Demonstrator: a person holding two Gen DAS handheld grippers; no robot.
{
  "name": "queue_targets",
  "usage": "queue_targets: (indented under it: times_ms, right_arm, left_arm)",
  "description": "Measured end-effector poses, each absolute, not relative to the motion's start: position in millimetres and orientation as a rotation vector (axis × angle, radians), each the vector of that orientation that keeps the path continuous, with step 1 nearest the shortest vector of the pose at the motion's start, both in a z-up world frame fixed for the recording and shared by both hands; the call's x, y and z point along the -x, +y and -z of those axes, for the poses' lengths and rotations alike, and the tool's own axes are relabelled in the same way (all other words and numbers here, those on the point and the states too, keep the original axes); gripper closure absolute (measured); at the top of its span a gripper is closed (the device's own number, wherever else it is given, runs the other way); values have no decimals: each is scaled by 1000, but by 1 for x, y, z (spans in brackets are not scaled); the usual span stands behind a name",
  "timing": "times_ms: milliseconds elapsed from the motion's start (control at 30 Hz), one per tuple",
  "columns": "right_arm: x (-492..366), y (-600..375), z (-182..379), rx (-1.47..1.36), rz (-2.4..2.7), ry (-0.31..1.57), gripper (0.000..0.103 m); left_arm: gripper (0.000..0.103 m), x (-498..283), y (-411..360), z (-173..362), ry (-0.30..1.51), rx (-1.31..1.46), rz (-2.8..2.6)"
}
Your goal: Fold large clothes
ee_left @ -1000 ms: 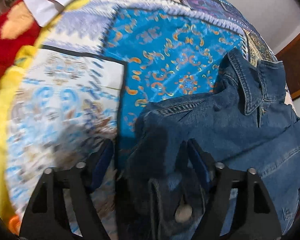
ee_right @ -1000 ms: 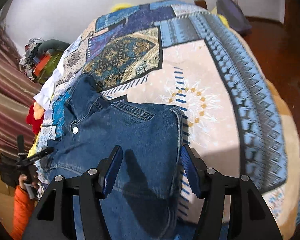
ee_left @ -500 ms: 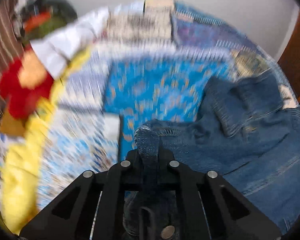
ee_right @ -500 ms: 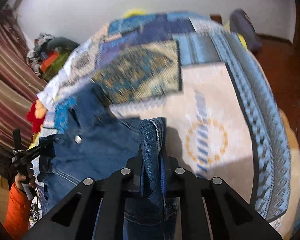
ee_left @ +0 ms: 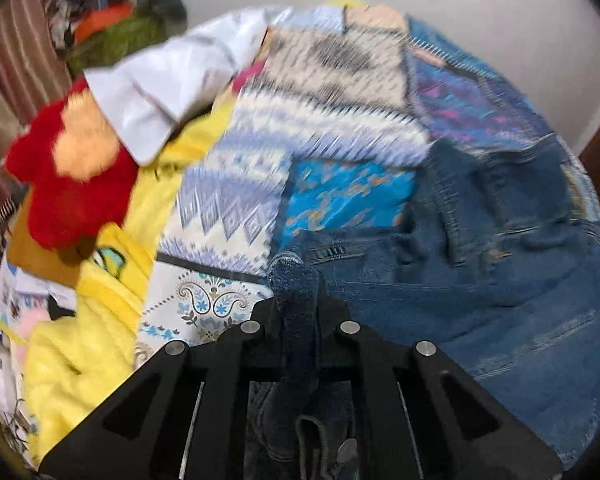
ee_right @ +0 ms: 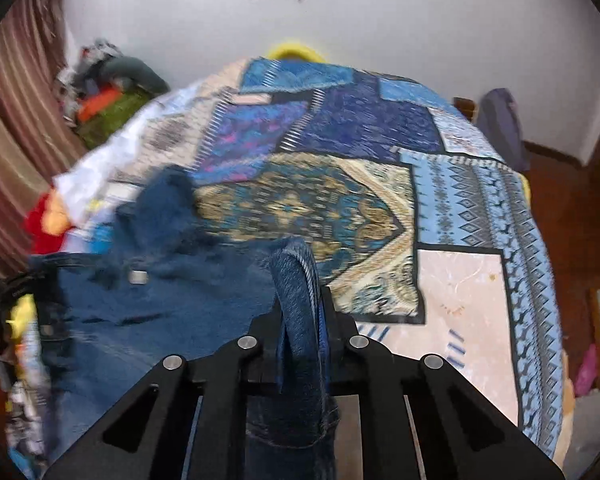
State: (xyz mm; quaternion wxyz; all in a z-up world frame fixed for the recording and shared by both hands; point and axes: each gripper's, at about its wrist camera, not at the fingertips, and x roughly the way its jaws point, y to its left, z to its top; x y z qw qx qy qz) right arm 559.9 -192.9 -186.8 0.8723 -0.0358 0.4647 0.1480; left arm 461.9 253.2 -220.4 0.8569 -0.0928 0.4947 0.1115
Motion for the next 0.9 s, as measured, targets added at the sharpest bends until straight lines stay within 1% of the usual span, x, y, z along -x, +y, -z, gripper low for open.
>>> queue_targets:
  times_ms: [33, 100, 133, 167, 233, 267, 300, 333, 367, 400, 433, 500, 533, 600, 733, 767, 800, 833, 900]
  right_arm:
    - [-566, -191, 197, 105, -284, 994, 94]
    - [-573, -192, 213, 123, -256, 1035, 93]
    - [-575, -193, 219, 124, -252, 1047, 93]
    - [-576, -195, 226, 134, -246, 1059, 89]
    - [-575, -195, 230, 162, -247, 1043, 87]
    - [-574, -194, 231, 177, -243, 1035, 83]
    - [-573, -192, 231, 214, -220, 1022, 71]
    - [-571, -191, 231, 266, -182, 1002, 62]
    - [-570, -190, 231, 301, -158, 986, 44]
    - [-568, -190, 231, 334, -147, 966, 39]
    - [-567, -194, 230, 326, -159, 977, 39]
    - [-568, -202, 224, 271, -167, 1008, 39]
    - [-566, -207, 218, 238, -176, 1023, 39]
    - [-559, -213, 205, 209, -187, 1023, 39]
    - [-536, -216, 174, 177, -232, 1001, 38]
    - [-529, -217, 165, 165, -254, 997, 38]
    - [-521, -217, 155, 152, -276, 991, 37]
    - [-514, -217, 147, 142, -296, 991, 35]
    - [-500, -215, 133, 117, -325, 989, 23]
  left_arm:
    - [91, -466, 257, 232, 1059, 205, -236]
    - [81, -471, 261, 245, 1080, 203, -249]
    - [79, -475, 263, 253, 1094, 195, -258]
    - [74, -475, 263, 257, 1101, 189, -260]
    - [73, -477, 262, 263, 1103, 169, -252]
    - [72, -477, 261, 264, 1101, 157, -251]
    - [72, -477, 258, 265, 1102, 137, -249]
    - [72, -477, 257, 265, 1105, 121, -248]
    - [71, -477, 256, 264, 1111, 105, -249]
    - [68, -476, 255, 262, 1117, 96, -254]
    - [66, -476, 254, 259, 1123, 91, -259]
    - [57, -471, 255, 250, 1126, 77, -275]
    - [57, -467, 255, 244, 1119, 73, -279]
    - [51, -458, 256, 231, 1105, 71, -276]
    - [44, -431, 251, 194, 1054, 36, -263]
    - [40, -426, 249, 187, 1043, 27, -257]
    - [33, -420, 247, 179, 1032, 21, -250]
    - [31, -414, 244, 171, 1022, 18, -242]
    - [26, -398, 237, 157, 1000, 22, -221]
